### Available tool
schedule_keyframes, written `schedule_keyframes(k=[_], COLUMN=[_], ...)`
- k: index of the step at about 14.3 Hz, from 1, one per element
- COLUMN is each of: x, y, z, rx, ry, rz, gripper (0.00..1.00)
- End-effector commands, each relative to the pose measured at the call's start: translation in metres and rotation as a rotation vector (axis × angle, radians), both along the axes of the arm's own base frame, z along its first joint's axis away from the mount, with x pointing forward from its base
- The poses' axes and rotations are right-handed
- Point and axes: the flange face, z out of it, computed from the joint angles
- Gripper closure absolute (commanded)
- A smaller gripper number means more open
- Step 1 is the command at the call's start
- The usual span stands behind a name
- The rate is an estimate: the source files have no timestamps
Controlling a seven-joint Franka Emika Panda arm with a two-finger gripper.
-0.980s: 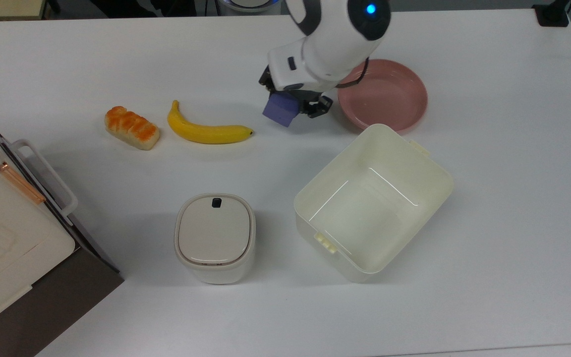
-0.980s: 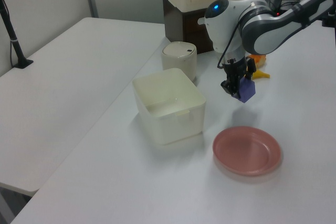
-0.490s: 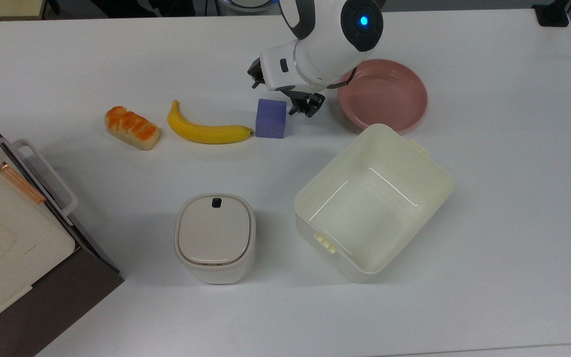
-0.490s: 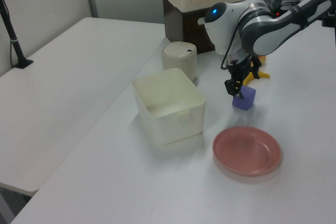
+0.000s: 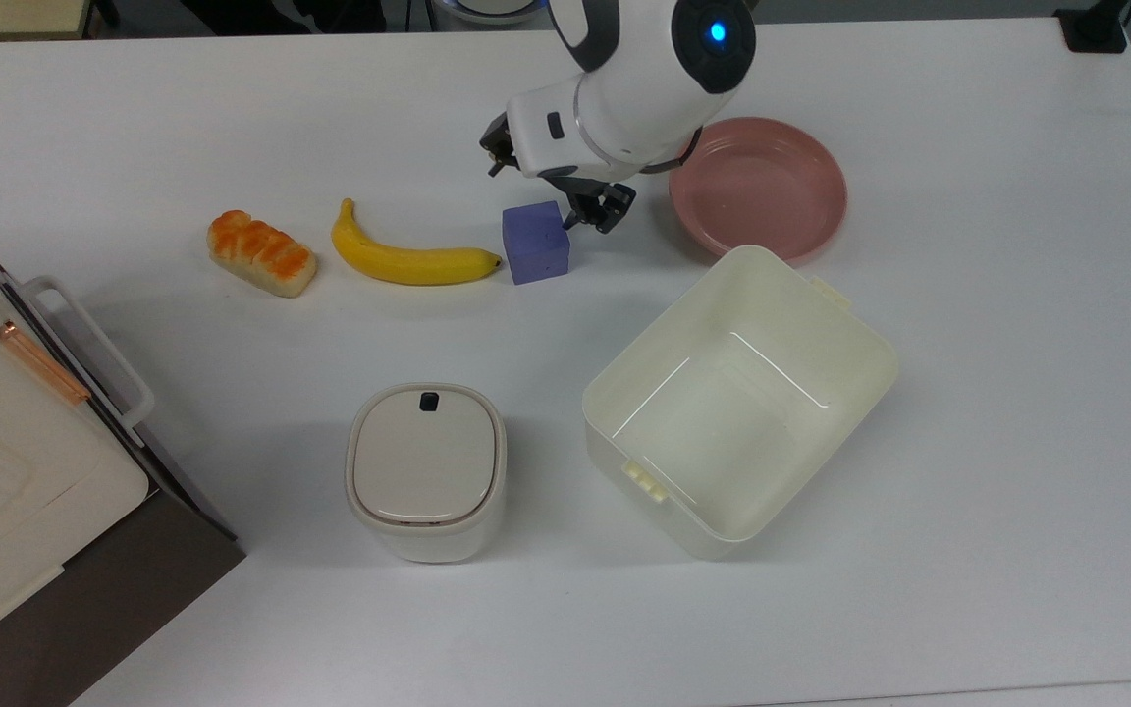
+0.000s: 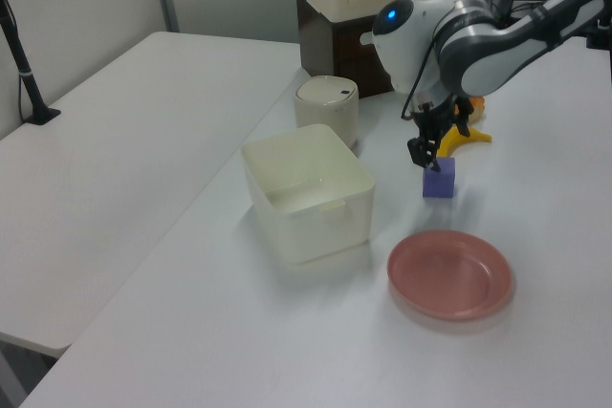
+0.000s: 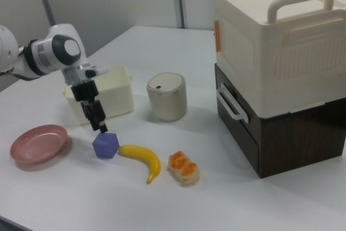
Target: Put the cube on the table
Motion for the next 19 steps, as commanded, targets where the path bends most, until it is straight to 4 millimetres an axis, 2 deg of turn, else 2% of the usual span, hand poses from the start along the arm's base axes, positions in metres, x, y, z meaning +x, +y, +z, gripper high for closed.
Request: schedule_keyframes(k=[1, 2, 4, 7, 8, 12, 14, 16, 19], x=[0.006, 0.014, 0.017, 0.007, 0.0, -0.03, -0.046, -0.058, -0.054], y=[-0.051, -0.073, -0.108, -0.161, -0.188, -0.247, -0.265, -0.276, -0.272], z=[0.082, 0.113, 0.156, 0.207, 0.23, 0.269, 0.287, 0.299, 0.301], rx=[0.046, 0.111, 0.194, 0.305, 0.353, 0.45, 0.463, 0.472, 0.471], ry=[-0.067, -0.1, -0.123, -0.155, -0.196, -0.251, -0.284, -0.311, -0.334], rz=[0.042, 0.029, 0.034, 0.038, 0.04, 0.04, 0.036, 0.036, 0.051], gripper=[0.0, 0.0, 0.0, 0.0, 0.0, 0.0, 0.0, 0.0, 0.0])
